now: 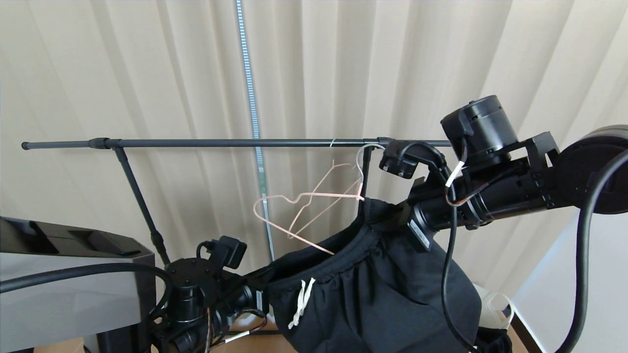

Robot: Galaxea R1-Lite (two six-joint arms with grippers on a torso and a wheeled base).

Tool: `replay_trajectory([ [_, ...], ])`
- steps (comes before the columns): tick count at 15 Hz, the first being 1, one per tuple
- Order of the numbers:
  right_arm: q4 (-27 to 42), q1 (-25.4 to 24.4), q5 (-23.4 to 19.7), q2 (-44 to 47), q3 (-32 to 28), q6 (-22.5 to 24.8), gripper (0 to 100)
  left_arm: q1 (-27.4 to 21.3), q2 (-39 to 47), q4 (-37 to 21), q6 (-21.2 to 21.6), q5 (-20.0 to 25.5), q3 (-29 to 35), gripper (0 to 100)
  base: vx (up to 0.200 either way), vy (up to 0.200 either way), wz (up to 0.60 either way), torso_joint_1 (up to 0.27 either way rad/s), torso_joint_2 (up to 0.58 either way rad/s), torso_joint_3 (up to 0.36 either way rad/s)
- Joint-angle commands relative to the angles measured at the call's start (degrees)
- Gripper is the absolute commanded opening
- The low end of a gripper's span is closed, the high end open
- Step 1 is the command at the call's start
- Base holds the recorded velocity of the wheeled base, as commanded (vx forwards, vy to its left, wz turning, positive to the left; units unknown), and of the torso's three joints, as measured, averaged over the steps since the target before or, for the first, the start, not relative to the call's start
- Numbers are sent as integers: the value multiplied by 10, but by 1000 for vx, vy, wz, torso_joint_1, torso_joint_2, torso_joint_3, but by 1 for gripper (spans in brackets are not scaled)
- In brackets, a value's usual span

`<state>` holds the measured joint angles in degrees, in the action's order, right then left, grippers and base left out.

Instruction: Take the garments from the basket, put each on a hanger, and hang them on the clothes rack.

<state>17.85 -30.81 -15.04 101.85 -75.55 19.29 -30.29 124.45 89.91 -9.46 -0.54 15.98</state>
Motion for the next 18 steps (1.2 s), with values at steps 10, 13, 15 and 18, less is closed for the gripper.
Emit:
replay_trajectory([
  [10,-152,12,-46,-68,207,-27,0,73,-3,1,1,3,30,0,0,0,0,0,0,0],
  [13,-155,11,-45,-80,246,-17,0,87,-2,1,1,4,40,0,0,0,0,0,0,0],
  [15,-154,7,-44,-87,258,-16,0,88,0,1,1,4,45,0,0,0,0,0,0,0],
  [18,-155,-8,-42,-86,270,-7,0,87,-3,1,0,3,45,0,0,0,0,0,0,0],
])
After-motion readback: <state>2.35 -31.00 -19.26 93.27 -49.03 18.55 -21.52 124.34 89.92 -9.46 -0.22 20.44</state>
